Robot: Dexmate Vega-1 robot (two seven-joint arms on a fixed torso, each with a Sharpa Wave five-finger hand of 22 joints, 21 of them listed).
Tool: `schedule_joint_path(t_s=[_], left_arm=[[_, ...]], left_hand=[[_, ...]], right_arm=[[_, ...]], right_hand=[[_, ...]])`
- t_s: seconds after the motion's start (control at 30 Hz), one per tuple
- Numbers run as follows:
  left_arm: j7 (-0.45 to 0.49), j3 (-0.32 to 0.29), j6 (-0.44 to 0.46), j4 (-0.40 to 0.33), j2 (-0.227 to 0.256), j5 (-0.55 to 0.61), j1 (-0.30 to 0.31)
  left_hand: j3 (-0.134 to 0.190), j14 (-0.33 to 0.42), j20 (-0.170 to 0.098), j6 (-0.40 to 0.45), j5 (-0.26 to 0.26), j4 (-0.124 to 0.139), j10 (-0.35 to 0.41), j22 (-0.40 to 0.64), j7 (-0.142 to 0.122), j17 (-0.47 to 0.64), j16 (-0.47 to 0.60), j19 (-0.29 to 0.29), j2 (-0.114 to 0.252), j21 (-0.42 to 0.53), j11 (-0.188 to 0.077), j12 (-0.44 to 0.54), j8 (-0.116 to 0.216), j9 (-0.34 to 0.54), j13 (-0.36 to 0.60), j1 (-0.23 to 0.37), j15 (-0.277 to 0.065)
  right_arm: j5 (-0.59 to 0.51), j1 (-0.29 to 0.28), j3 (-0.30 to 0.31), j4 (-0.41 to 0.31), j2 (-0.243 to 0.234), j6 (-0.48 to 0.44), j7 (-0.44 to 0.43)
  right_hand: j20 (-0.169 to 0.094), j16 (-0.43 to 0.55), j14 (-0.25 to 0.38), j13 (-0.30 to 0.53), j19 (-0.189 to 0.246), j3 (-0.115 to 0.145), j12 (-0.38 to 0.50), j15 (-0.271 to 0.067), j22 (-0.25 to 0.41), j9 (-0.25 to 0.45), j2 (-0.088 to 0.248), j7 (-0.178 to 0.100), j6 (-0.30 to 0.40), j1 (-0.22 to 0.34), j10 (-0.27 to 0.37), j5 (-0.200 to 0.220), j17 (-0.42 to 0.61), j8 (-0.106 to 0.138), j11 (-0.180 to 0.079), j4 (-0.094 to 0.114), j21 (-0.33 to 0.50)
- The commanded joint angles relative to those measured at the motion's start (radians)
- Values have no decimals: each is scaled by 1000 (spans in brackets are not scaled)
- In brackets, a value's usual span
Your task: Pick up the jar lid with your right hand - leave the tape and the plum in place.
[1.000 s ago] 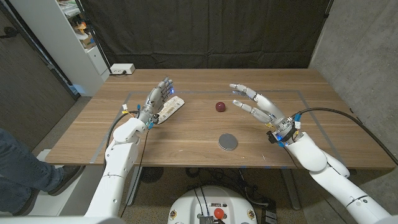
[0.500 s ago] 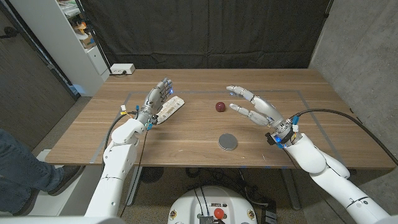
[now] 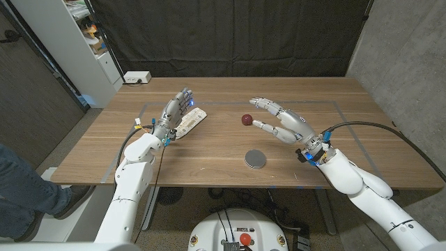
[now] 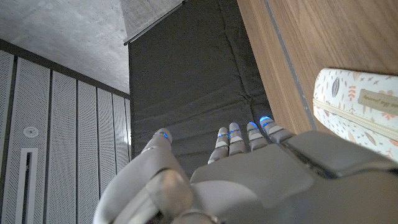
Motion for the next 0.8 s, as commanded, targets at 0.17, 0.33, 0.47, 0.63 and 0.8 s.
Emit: schedule_joint_path(t_s=[0.17,0.33,0.47,0.63,0.8], left_arm=[[-6,-5,-4,11,2,-1,-7],[-6,-7,-4,12,1,-2,-7],[-8,-6,-7,18,-3,-5,-9],[-8,-2,-6,14,-1,0,-10],[-3,-3,-4,6,-1,1,-5]], left_hand=[[-1,1,-1,4,0,-9,2,1,6,3,6,-12,14,0,5,7,2,5,-1,1,8],[-1,1,-2,5,0,-10,3,1,4,3,6,-13,15,0,3,7,2,5,-1,1,5],[-2,1,0,4,0,-11,2,2,5,3,6,-13,15,0,5,7,2,5,-1,0,8],[-2,1,1,4,0,-11,3,2,5,3,6,-12,16,0,5,7,1,5,-1,0,8],[-3,1,2,5,0,-12,3,2,3,3,6,-14,16,-1,4,7,2,5,-1,-1,7]], right_arm=[[-100,11,-33,-24,-41,-59,-73],[-133,6,-42,-41,-61,-86,-93],[-171,1,-49,-57,-77,-113,-116],[-171,3,-68,-67,-99,-137,-118],[-169,9,-87,-70,-121,-153,-118]], right_hand=[[6,0,4,0,-1,7,-2,-4,2,3,0,-3,8,15,3,6,1,6,-7,-10,3],[7,0,4,0,-2,7,-2,-4,2,3,-1,-4,8,15,3,5,0,6,-8,-11,3],[7,0,5,0,-5,7,-2,-4,2,3,-2,-4,8,15,3,5,0,5,-9,-12,2],[12,0,6,0,-8,8,-3,-4,2,3,-1,-6,7,17,2,5,-1,5,-11,-14,1],[12,0,7,0,-9,9,-3,-5,2,3,-1,-6,6,17,1,5,-1,5,-13,-15,1]])
